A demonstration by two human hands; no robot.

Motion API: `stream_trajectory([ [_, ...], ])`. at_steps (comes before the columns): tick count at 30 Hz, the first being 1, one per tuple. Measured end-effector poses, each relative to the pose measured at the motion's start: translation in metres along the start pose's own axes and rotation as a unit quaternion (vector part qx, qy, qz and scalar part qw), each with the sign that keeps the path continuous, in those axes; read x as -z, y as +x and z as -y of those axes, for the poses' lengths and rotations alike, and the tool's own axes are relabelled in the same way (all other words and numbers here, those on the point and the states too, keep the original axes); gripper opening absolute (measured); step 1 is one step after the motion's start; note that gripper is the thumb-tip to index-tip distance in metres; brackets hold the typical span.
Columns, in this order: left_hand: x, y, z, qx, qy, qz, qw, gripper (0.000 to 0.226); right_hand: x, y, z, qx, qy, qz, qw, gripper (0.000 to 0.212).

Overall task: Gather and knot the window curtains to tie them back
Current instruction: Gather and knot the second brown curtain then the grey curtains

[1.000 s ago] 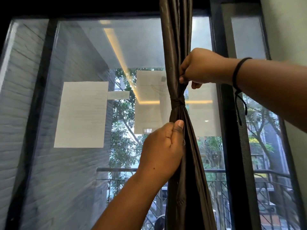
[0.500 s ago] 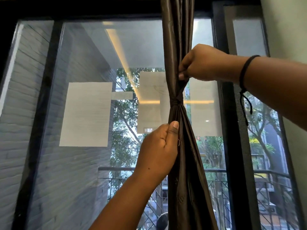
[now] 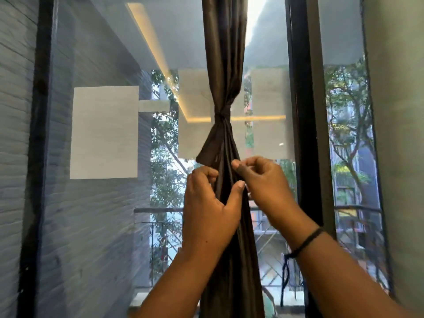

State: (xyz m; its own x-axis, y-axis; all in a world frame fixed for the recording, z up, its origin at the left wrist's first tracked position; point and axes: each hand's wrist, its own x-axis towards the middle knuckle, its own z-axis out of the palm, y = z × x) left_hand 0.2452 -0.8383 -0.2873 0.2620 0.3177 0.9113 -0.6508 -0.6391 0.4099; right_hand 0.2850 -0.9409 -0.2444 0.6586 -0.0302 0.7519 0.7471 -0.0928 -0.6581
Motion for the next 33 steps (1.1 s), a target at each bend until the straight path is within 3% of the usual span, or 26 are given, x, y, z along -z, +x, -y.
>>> stream_trajectory([
  [2, -0.003, -0.008, 0.011, -0.032, 0.042, -0.011, 0.999, 0.031, -0.003, -0.018, -0.022, -0.004, 0.018, -0.003, 1.0, 0.022],
  [9, 0.003, -0.022, 0.034, 0.016, 0.081, -0.02, 0.996, 0.006, -0.008, -0.049, -0.065, -0.037, 0.029, 0.017, 0.999, 0.006],
  [12, 0.005, -0.016, 0.038, 0.092, 0.059, -0.035, 0.993, 0.012, -0.011, -0.053, -0.072, -0.014, -0.027, 0.006, 1.0, 0.009],
  [16, 0.02, 0.007, 0.046, 0.218, 0.001, -0.093, 0.971, 0.011, 0.001, -0.046, -0.07, 0.003, -0.115, -0.079, 0.99, 0.011],
  [20, 0.048, 0.036, 0.059, 0.145, 0.075, -0.125, 0.979, 0.013, 0.038, -0.024, -0.065, 0.037, -0.201, -0.187, 0.961, 0.013],
  [25, 0.057, 0.034, 0.069, 0.053, 0.094, -0.09, 0.99, 0.011, 0.042, -0.021, -0.069, 0.071, -0.231, -0.188, 0.952, 0.017],
  [27, 0.05, 0.018, 0.067, 0.038, 0.088, -0.051, 0.994, 0.027, 0.025, -0.038, -0.079, 0.082, -0.211, -0.171, 0.959, 0.015],
  [30, 0.032, -0.019, 0.072, 0.063, 0.135, 0.055, 0.987, 0.061, -0.008, -0.079, -0.092, 0.09, -0.169, -0.075, 0.979, 0.04],
  [33, 0.02, -0.059, 0.098, 0.163, 0.119, 0.106, 0.974, 0.05, -0.031, -0.107, -0.114, 0.075, -0.209, -0.011, 0.975, 0.049],
])
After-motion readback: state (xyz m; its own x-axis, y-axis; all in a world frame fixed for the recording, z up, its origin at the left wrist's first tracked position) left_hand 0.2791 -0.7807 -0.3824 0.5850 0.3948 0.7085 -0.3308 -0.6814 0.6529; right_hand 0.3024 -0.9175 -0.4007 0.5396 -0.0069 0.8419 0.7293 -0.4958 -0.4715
